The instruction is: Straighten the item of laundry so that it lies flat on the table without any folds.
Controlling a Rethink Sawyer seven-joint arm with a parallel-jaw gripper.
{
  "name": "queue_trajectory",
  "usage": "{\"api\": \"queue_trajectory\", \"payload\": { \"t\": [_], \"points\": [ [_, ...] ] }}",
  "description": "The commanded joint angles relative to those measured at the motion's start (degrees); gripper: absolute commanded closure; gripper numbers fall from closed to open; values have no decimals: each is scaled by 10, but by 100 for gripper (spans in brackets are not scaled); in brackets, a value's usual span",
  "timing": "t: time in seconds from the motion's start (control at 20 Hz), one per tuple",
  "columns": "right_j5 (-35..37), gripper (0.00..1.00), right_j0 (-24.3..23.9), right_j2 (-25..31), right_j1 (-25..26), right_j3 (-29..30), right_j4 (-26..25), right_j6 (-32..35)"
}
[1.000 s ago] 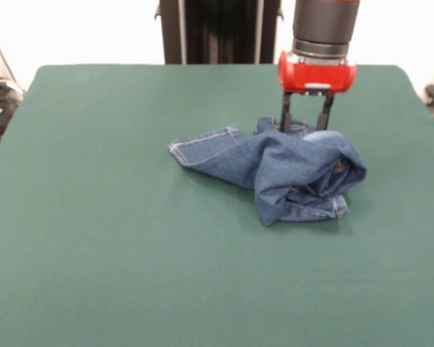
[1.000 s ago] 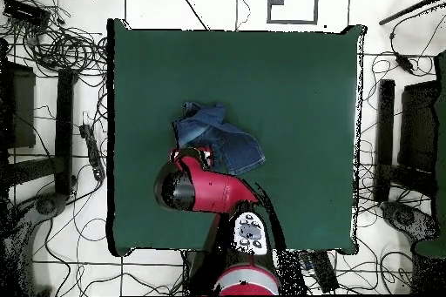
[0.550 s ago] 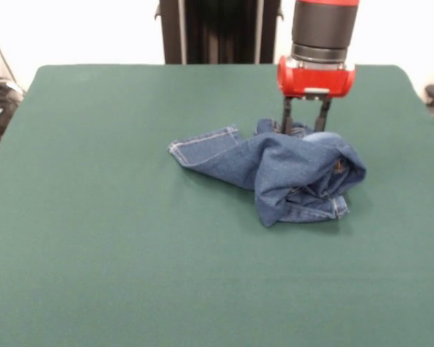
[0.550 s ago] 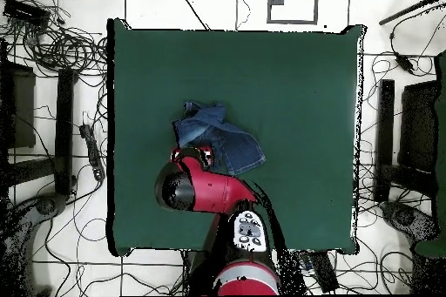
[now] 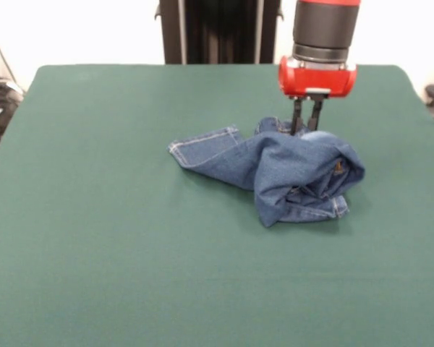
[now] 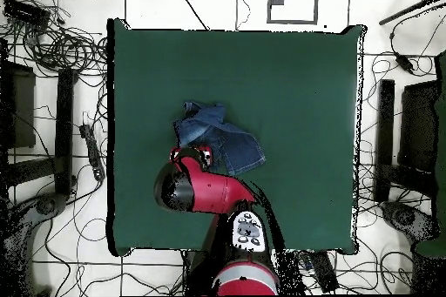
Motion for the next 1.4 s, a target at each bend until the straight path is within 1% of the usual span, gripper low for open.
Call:
{"api": "queue_trajectory", "payload": {
  "t": [0.05,0.3,0.4,0.5,0.7,0.85,1.05,1.25,1.4],
  "points": [
    [-31,100,6,13,45,-6,40,149],
    [-21,100,6,14,43,-14,27,131],
    [-16,100,0,23,39,-9,32,138],
    [-4,100,3,19,34,-8,36,138],
    [35,100,17,1,1,9,48,142],
    [52,100,19,0,-19,21,49,141],
    [84,100,33,-10,-45,26,54,137],
    [103,100,35,-10,-80,50,62,150],
    [118,100,37,-12,-104,60,58,148]
  ]
}}
